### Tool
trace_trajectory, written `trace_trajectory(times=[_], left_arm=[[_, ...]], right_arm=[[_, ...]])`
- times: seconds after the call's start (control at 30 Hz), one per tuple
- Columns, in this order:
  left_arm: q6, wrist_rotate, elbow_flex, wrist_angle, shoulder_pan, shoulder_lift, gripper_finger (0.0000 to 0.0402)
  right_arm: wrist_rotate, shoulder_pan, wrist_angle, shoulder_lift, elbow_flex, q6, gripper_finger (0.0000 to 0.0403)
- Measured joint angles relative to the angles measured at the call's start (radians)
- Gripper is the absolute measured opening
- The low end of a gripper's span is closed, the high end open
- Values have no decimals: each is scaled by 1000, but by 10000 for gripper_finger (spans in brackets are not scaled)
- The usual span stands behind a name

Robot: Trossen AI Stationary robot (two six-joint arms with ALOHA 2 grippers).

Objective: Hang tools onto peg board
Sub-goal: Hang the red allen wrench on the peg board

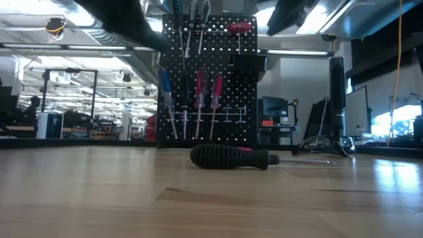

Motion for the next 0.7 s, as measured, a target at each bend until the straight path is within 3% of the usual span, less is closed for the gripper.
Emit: trace_trajectory(times=[0.37,0.5,0.7], left_arm=[[-200,0,-47,-58,-24,5,171],[-237,1,-70,-58,-40,6,171],[-238,0,-71,-55,-39,6,171]], right_arm=[[50,18,451,71,-356,208,170],[171,11,525,145,-420,284,170],[222,-14,579,280,-432,325,170]])
